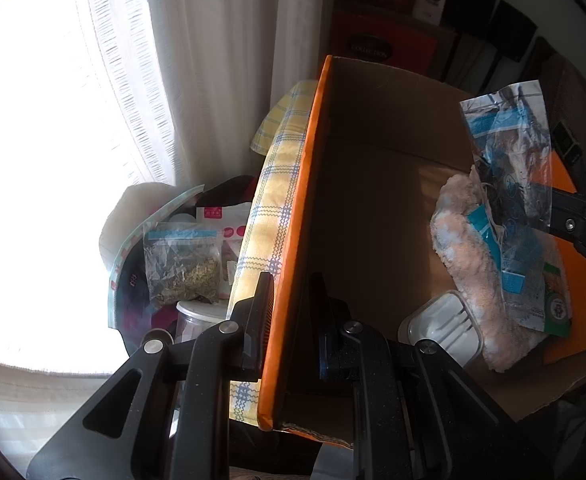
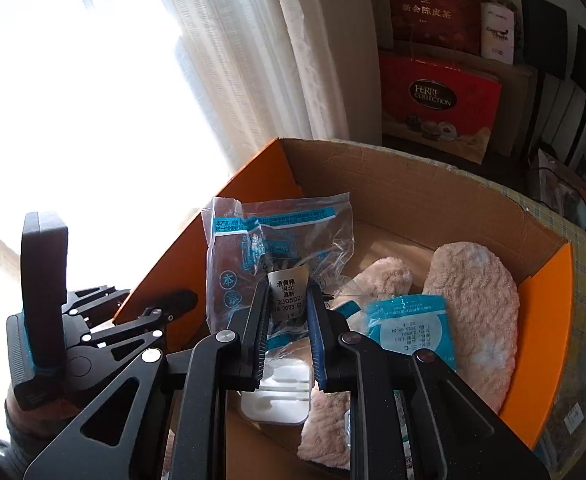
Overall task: Organize objects
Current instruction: 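Carry the zip bag with the right gripper and release it into the box, then withdraw the right gripper from the box back over the table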
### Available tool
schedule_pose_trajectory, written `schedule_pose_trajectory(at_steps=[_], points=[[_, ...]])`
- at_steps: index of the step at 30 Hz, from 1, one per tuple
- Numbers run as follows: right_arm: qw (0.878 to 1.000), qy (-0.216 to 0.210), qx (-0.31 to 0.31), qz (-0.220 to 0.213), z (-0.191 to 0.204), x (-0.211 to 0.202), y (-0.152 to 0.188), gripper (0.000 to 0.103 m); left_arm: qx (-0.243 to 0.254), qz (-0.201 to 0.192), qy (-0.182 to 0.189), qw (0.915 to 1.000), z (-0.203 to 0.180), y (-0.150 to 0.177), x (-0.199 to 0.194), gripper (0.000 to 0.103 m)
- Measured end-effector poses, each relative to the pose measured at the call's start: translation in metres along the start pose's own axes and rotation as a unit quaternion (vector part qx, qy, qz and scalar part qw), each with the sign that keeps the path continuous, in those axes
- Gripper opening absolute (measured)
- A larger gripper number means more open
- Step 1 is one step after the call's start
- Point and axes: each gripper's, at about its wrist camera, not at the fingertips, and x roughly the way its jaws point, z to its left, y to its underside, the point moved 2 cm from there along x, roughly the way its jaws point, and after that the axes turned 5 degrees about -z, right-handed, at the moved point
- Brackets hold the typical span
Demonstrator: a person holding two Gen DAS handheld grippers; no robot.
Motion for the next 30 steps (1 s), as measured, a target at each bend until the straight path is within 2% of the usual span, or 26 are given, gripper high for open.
schedule_pose_trajectory(at_steps=[10,13,16,18,30], points=[[1.0,0.007,-0.005,0.018,0.011,0.027,0.003,0.018,-0.001,-0.001,0.003,1.0,0.0,0.005,-0.004,0.015],[1.0,0.008,-0.006,0.022,0.014,0.034,0.003,0.022,-0.002,-0.001,0.004,1.0,-0.001,0.005,-0.005,0.015],[1.0,0.013,-0.002,0.018,0.013,0.038,0.003,0.031,-0.001,0.0,0.004,1.0,-0.003,0.005,-0.005,0.015],[1.0,0.003,0.004,0.015,0.012,0.037,0.003,0.055,-0.001,0.0,0.003,1.0,-0.003,0.005,-0.005,0.015],[0.999,0.034,-0.003,-0.01,-0.005,0.002,0.005,0.055,-0.001,-0.003,0.0,1.0,-0.017,-0.001,-0.007,0.015]])
